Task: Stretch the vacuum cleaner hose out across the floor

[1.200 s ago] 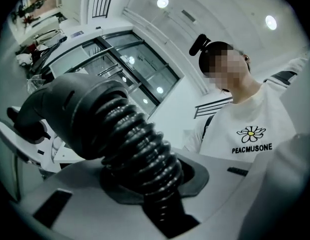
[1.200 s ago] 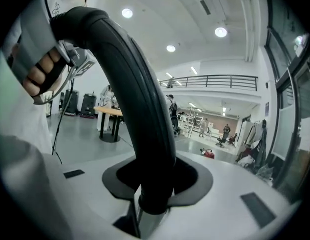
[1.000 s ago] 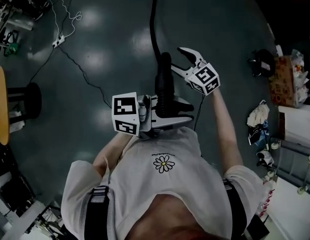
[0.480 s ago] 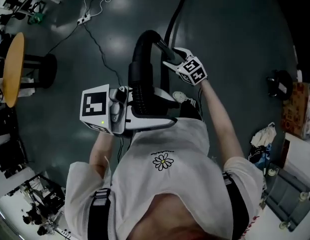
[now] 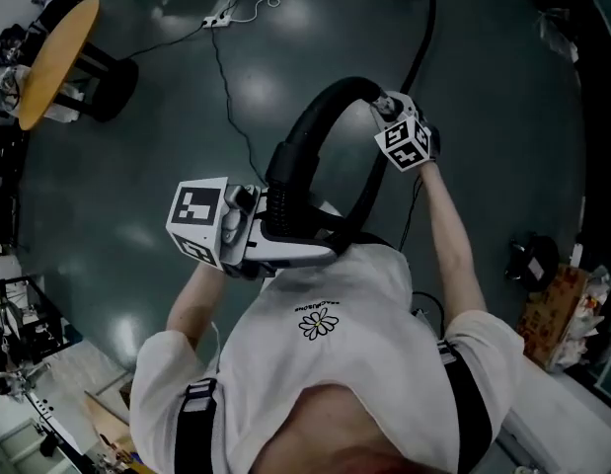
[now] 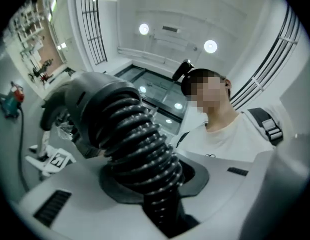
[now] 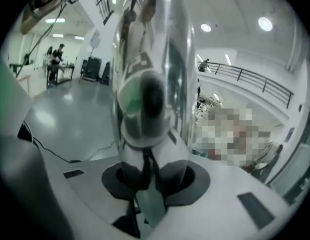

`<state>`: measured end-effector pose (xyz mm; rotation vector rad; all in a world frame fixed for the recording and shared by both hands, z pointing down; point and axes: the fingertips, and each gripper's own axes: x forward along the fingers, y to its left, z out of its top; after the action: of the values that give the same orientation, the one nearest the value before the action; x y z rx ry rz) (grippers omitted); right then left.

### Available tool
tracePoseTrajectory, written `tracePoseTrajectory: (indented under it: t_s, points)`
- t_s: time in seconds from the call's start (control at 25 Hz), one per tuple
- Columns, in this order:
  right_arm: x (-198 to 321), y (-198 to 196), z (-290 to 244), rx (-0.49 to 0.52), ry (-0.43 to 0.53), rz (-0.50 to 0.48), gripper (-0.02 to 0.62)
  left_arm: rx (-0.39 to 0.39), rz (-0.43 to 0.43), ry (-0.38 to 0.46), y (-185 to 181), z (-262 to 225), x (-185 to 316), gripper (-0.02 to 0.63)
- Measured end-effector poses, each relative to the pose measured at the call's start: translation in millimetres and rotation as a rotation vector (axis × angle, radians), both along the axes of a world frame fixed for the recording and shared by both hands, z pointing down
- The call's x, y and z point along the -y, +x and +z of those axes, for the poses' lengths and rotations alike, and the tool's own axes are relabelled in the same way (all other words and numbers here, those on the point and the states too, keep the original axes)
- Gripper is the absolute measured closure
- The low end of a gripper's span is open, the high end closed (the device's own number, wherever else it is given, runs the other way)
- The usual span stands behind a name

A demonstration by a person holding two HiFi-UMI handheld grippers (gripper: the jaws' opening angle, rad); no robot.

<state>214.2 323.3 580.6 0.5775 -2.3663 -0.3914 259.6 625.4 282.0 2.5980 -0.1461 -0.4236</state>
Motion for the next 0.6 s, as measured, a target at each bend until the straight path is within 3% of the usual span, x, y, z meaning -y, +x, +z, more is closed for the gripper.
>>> tracePoseTrajectory:
  t_s: [0.2,0.24,0.32,0.36,0.4,0.44,0.52,0.6]
  points:
    - [57.5,28.4,-89.4,-0.104,0.326,0.088,0.468,0.139,-0.368,-0.112,-58.1,45.8,20.6,0.507]
    - [64.0,34.8,-112.5,-0.102,0.388,0.119,0.468,0.101,-0.455,-0.121,-74.6,43.8,22.6,0.443]
    - [74.9,47.1,-158.9,-0.088,0.516,0.181,0.468,-0.096,-0.641,-0.109,-120.4,14.9,23.2,0.304]
    - [77.4,50.8,-180.0,-0.095,0.591,0.193,0.468,-0.182,-0.716,-0.068,-143.0,-7.7,20.7,0.271]
    - [76.3,51.2,-198.6,-0.123,0.675,0.188,0.468,-0.196,-0.765,0.003,-158.9,-29.6,17.4,0.264]
    - [71.0,47.5,-215.3,-0.171,0.767,0.169,0.468,-0.128,-0.791,0.096,-166.5,-47.1,15.4,0.264]
    - [50.5,25.9,-247.0,-0.286,0.968,0.11,0.466,0.126,-0.785,0.272,-165.4,-66.2,21.3,0.264]
    - [20.1,-13.1,-278.1,-0.382,1.18,0.023,0.466,0.31,-0.715,0.344,-158.7,-68.5,39.2,0.265]
